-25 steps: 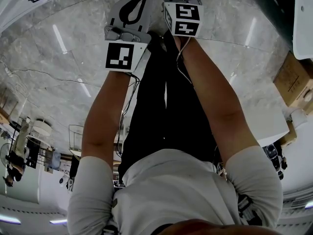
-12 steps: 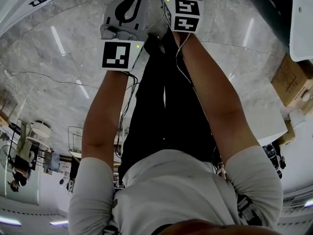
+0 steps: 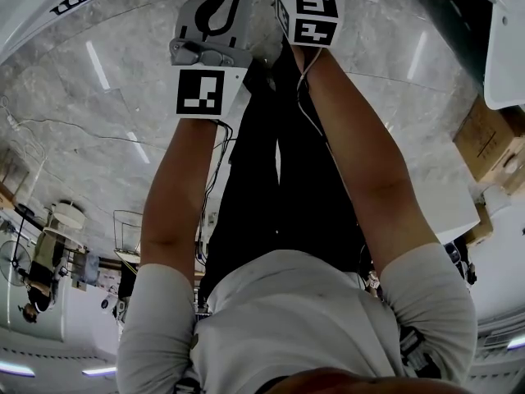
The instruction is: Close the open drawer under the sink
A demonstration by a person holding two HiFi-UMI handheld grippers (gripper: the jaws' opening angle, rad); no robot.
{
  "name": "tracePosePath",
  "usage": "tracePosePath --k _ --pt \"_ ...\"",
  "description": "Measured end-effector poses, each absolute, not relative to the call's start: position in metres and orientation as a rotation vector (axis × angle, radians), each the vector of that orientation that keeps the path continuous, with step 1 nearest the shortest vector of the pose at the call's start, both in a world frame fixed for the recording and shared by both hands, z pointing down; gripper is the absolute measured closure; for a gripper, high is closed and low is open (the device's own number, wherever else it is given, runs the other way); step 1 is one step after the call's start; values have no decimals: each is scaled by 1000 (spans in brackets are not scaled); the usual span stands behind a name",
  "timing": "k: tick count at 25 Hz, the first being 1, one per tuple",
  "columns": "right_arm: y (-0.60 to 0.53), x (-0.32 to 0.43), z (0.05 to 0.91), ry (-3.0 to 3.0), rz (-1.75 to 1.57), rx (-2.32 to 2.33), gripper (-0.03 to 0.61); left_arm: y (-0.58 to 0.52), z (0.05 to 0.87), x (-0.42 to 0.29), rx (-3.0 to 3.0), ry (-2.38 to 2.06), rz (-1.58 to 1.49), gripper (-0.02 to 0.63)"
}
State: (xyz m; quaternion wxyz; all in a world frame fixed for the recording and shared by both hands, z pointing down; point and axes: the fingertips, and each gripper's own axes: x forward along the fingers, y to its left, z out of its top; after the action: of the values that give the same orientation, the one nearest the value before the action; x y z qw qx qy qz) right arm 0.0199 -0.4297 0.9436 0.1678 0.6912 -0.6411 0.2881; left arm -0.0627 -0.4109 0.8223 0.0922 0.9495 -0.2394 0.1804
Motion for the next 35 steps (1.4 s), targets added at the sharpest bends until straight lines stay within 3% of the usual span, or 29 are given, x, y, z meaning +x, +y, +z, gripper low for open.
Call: tracePosePath --k 14,18,22,35 --pt "-443 28 943 -1811 813 1973 407 -418 812 -55 2820 -729 511 604" --pt "-441 27 944 -1801 828 1974 360 -416 809 -55 2825 -726 510 604" --pt "-434 25 937 -1808 826 1972 354 -416 801 -58 2825 -735 505 604" --pt "-393 18 826 -1886 757 1982 356 -394 726 -78 2759 -766 417 604"
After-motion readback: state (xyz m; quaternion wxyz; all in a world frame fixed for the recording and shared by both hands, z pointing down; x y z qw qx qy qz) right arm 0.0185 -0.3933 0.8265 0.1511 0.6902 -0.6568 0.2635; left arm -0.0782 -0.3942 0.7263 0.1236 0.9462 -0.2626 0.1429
